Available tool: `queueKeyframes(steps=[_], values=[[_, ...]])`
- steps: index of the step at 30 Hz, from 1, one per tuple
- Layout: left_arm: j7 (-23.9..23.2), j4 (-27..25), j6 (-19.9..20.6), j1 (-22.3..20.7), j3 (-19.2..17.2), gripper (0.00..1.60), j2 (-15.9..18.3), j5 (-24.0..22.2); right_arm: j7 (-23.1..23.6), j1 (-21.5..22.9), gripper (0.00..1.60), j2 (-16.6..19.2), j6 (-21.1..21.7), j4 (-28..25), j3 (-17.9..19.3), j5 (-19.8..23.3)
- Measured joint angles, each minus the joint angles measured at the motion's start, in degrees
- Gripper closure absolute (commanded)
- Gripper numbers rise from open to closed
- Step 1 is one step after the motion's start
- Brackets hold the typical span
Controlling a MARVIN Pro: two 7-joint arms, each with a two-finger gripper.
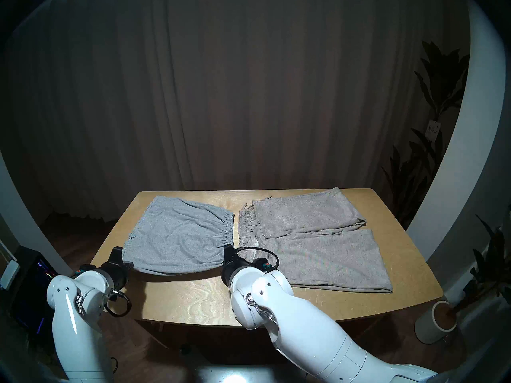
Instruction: Fold pants twice and stack them
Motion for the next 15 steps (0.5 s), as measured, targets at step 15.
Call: queueKeyframes(steps=[15], values=[[3.3,2.9,-0.4,-6.6,1.1,1.60,3.0,0.7,-3.6,4.7,1.60,-3.6,-1.4,4.0,1.6,1.4]])
